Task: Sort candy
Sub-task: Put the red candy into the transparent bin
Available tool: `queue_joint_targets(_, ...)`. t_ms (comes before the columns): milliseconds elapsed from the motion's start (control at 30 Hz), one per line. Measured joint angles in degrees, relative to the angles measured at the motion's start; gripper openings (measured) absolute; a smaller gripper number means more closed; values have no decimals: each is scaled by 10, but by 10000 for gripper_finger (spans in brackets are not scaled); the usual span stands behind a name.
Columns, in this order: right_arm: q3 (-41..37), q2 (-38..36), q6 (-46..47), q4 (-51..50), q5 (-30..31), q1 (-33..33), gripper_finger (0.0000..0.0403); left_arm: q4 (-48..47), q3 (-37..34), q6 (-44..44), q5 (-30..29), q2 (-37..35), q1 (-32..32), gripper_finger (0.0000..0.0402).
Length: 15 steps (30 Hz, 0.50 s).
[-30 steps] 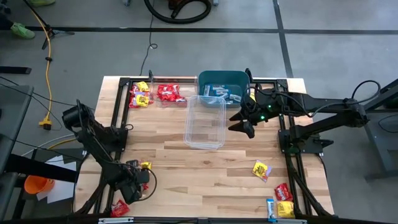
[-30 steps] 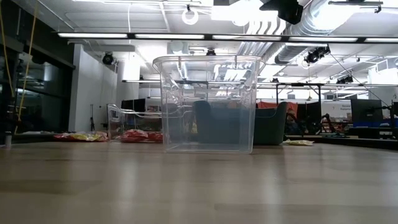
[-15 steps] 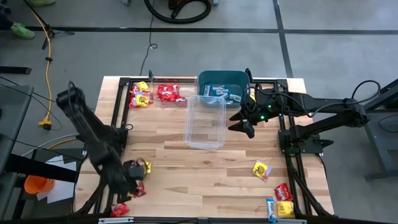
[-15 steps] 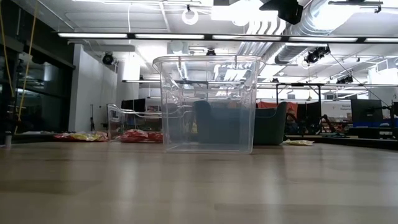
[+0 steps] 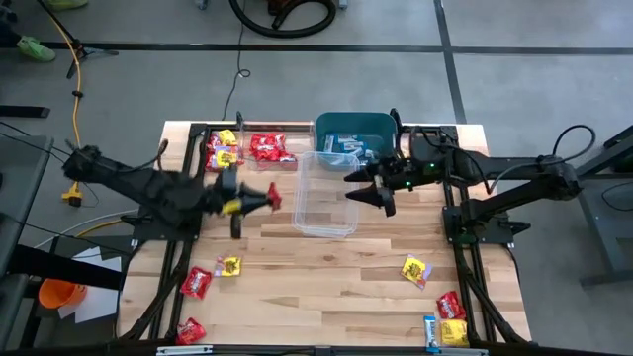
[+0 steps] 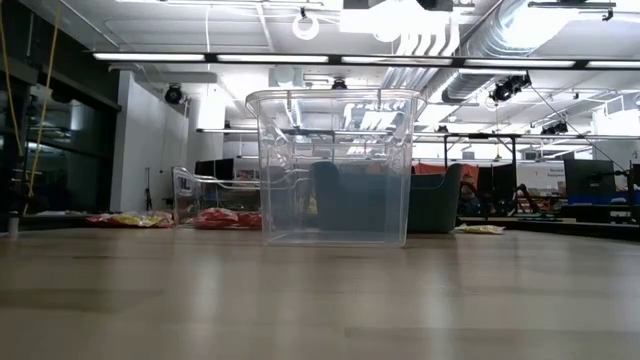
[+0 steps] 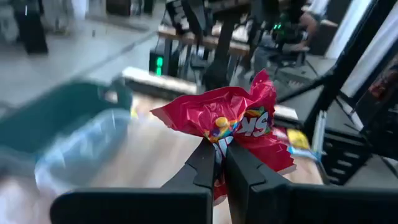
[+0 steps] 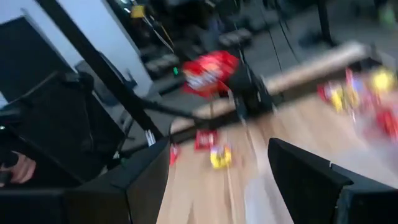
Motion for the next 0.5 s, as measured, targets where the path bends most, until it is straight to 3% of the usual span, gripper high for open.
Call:
queue_joint_targets(100,0,22,-45,69,0,5,268,26,-1,63,77,17,82,1)
queue_joint_targets(233,0,50,-57,117,0,9,268,49,-1,95,131,40,157,1)
queue_joint_targets(367,0,68,-57,116,1,9,268,79,-1,100,183,55,189,1)
queue_joint_targets(500,0,80,-56,121,1,9,268,89,-1,114,191,61,195,1)
